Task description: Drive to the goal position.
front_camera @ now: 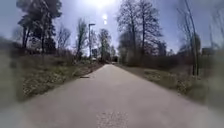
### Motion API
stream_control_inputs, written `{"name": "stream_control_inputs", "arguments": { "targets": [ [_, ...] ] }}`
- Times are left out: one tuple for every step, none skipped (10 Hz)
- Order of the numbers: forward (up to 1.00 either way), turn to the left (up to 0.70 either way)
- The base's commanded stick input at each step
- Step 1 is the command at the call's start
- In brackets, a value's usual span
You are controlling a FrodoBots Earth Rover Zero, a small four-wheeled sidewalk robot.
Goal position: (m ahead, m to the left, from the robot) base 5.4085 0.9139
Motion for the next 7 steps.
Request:
{"name": "stream_control_inputs", "arguments": {
  "targets": [
    [0.70,0.00],
    [0.69,0.01],
    [0.60,0.15],
    [0.60,0.15],
    [0.61,0.15],
    [0.66,0.14],
    [0.70,0.14]
  ]
}}
